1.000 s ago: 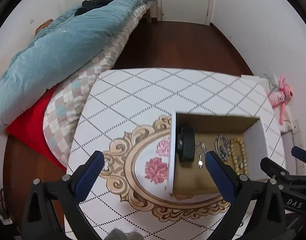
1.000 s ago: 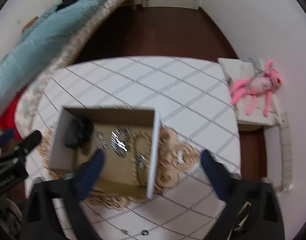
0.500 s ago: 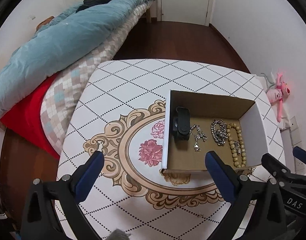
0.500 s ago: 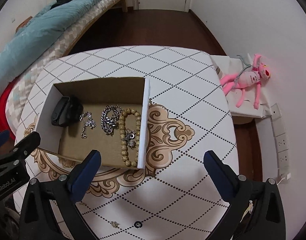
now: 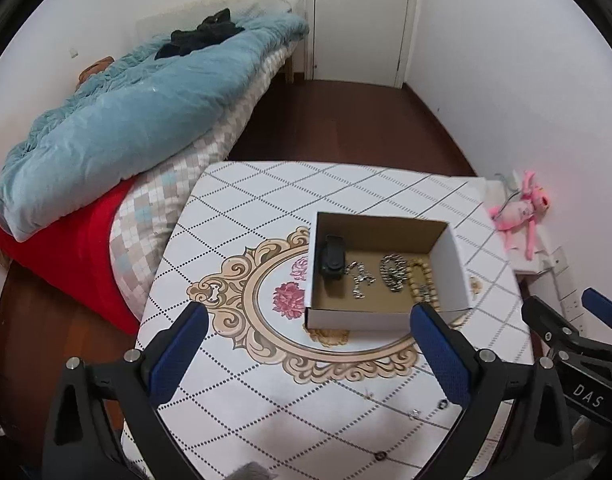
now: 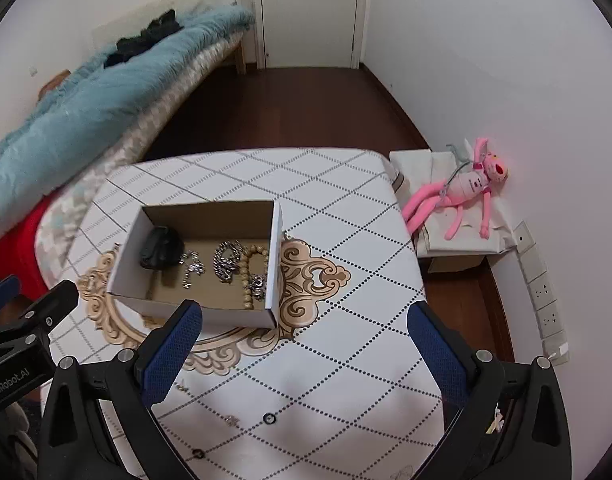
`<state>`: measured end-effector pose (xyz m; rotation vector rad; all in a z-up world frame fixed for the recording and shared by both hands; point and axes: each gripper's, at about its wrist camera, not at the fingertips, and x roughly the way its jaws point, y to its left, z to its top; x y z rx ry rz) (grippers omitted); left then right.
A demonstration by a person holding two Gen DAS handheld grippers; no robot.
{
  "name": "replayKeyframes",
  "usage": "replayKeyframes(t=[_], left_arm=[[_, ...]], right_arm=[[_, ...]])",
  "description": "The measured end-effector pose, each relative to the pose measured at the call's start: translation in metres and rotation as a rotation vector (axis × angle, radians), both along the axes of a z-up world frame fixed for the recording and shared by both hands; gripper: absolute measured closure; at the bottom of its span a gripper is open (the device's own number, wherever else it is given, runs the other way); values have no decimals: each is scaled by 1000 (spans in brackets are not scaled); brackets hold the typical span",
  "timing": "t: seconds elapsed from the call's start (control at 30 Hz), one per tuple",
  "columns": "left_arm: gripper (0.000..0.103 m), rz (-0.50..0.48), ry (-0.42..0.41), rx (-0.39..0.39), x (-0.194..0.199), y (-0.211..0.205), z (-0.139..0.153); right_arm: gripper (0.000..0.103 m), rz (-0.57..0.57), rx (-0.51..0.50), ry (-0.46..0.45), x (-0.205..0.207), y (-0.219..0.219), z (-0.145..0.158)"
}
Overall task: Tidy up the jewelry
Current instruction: 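Withdraw both open tools from the box, then pinch a small black ring with the right tool while the left tool pinches another black ring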
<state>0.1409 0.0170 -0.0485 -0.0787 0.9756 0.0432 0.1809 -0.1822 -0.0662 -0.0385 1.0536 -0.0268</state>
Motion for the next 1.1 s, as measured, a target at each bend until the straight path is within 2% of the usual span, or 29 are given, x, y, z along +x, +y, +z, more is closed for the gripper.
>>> replayKeyframes(t=[0.2,0.43,0.57,0.7,0.87,0.97,1.1], left_arm=[[0,-14,-37,-4,-21,-5,25],[0,-24,-72,-10,-38,-9,45],[0,-6,-31,-22,-41,-7,39],[0,0,56,9,-43,-10,9],[0,-6,187,51,-48,-14,-53],[0,-8,276,64,-52,-15,-92],[0,-5,350,67,-57,-14,-124]], right_arm=[[0,-2,2,-73,-25,-1,31],[0,-4,27,-117,-46,-3,55],[0,-9,62,-102,-51,-7,58],[0,-12,93,4,-52,-13,30],[2,-5,119,150,-59,-20,-38],[21,11,136,213,-62,-19,-74],[37,42,131,276,-64,-10,-118]])
